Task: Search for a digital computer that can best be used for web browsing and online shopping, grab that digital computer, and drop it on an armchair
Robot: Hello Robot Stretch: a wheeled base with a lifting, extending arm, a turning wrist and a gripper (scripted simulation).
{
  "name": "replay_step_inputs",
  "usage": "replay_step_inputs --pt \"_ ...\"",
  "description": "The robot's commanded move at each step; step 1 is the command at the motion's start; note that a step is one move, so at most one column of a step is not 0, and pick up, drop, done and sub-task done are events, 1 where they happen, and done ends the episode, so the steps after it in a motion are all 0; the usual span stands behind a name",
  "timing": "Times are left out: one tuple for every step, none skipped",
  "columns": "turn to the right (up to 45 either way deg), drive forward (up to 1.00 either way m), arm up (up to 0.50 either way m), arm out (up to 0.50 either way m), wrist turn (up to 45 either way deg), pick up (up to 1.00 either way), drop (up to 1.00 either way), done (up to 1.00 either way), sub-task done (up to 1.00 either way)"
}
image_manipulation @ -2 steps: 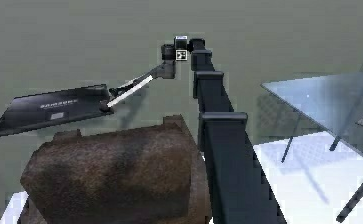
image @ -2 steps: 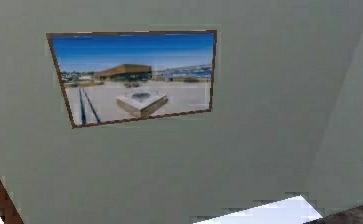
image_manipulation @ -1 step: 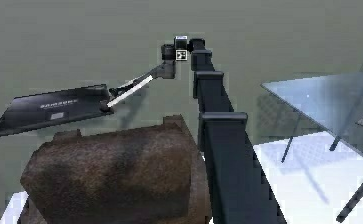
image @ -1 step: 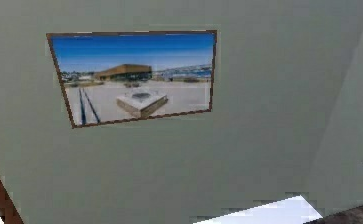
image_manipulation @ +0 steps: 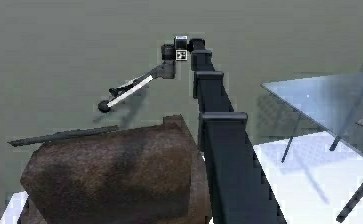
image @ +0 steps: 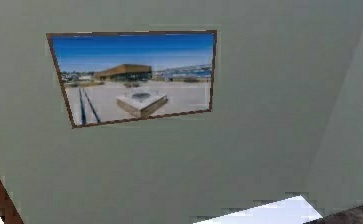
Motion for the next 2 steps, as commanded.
replay_step_inputs --pt "0.0 0.00 0.00 -0.10 0.0 0.00 0.00 0.00 0.00" --pt "0.0 0.00 0.00 0.00 -39.0 0.00 0.00 0.00 0.00"
